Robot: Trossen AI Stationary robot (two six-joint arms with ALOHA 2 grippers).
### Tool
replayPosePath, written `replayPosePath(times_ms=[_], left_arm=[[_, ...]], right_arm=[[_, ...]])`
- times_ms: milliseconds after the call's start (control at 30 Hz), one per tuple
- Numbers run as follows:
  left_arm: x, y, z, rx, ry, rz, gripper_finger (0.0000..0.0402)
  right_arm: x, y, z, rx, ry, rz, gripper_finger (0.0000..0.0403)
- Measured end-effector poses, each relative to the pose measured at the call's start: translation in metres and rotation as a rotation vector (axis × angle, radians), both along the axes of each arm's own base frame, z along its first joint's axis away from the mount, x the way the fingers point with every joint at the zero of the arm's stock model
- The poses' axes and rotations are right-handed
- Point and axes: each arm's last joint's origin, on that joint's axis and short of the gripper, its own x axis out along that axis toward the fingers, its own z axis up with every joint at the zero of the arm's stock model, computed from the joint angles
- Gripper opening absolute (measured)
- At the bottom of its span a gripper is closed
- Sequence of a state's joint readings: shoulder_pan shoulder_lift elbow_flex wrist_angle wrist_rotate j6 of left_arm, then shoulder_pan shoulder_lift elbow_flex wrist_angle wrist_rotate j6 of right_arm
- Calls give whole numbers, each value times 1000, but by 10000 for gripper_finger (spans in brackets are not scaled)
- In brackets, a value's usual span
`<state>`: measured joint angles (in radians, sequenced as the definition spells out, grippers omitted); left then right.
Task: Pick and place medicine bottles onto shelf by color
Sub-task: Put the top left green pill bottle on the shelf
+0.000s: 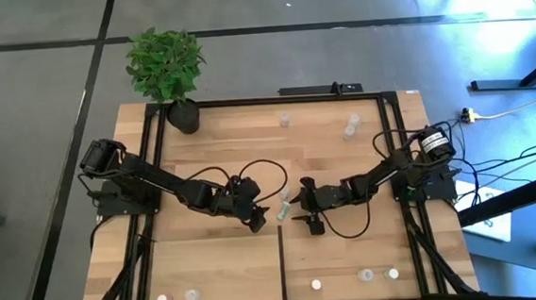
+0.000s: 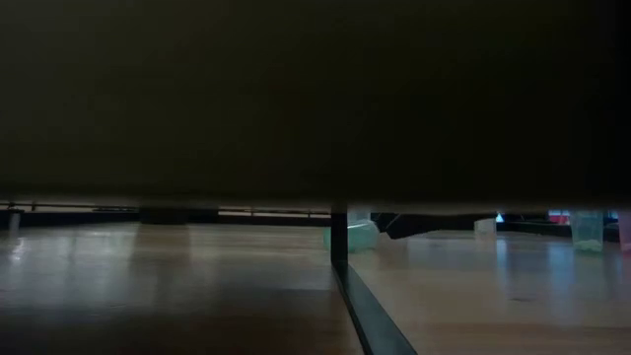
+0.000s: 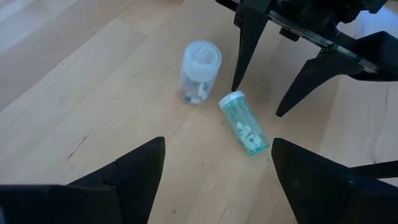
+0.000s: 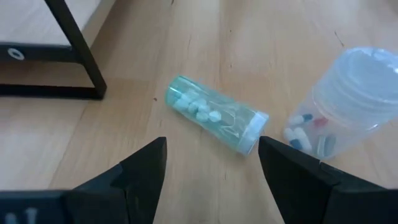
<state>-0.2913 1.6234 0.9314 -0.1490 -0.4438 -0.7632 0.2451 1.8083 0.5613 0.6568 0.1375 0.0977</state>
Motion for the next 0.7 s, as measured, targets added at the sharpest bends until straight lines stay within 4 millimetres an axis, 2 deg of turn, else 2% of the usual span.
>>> replayPosePath(times_ms=[233,567,700], left_arm=[[0,0,0,-51,-18,50,289],[1,1,0,-82,-29,81,289],[3,1,-4,-61,-24,74,289]], right_arm=[[-8,-2,17,-12,49,0,257],[-29,-6,81,-53,-82,46,257],[-39,-9,99,-48,-118,48,257]])
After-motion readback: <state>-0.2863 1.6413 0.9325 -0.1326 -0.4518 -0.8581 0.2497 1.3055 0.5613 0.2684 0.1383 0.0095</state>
